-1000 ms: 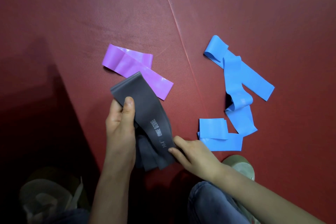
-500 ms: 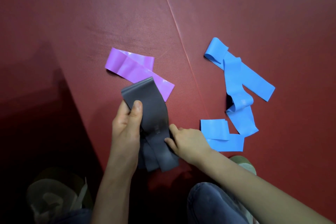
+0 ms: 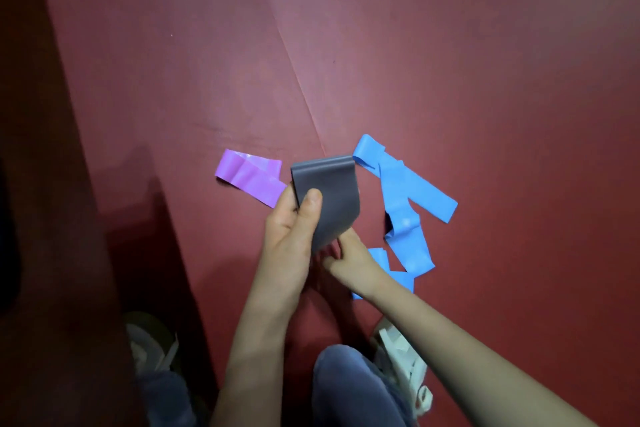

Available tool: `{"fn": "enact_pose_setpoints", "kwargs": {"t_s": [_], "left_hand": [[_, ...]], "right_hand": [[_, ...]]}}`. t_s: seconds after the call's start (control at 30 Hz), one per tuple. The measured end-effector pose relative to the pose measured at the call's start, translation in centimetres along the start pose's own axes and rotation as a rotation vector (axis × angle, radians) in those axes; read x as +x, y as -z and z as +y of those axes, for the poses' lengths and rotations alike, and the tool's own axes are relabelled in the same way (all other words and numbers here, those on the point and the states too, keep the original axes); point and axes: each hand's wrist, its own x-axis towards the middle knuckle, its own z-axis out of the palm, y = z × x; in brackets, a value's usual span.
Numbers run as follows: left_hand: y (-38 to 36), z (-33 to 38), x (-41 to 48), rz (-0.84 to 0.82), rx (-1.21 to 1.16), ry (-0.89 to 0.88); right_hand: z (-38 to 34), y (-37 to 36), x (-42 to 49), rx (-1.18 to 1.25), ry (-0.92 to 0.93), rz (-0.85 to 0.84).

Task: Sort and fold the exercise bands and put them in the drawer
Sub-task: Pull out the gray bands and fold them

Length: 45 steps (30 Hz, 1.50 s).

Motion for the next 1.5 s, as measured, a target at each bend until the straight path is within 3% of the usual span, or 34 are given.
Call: {"fn": "enact_pose_setpoints", "kwargs": {"t_s": [0.37, 0.8, 0.97, 1.07, 1.17, 1.5], "left_hand": [[-7.9, 13.1, -4.0, -0.011, -0.080, -0.155], [-13.1, 23.4, -9.4, -0.043, -0.159, -0.378], [-12.7, 25.2, -10.1, -0.039, -0.261, -0.400], [-10.7, 25.0, -10.1, 0.014, -0.405, -0.378], [-7.6, 24.4, -10.4, 0.103, -0.555, -0.361], [3.5, 23.6, -14.8, 0.495, -0.590, -0.332]], "right_hand": [[-7.6, 7.8, -8.1, 0.446, -0.103, 0.026], [-12.7, 12.5, -15.3, 0.561, -0.067, -0.009], [-12.5, 14.0, -17.3, 0.870, -0.040, 0.150], [-12.6, 14.7, -17.8, 1.104, -0.068, 0.247], [-13.9, 15.5, -17.7, 1.145, -0.045, 0.292], [-22.9, 15.3, -16.3, 0.866, 0.200, 0.211]]}}
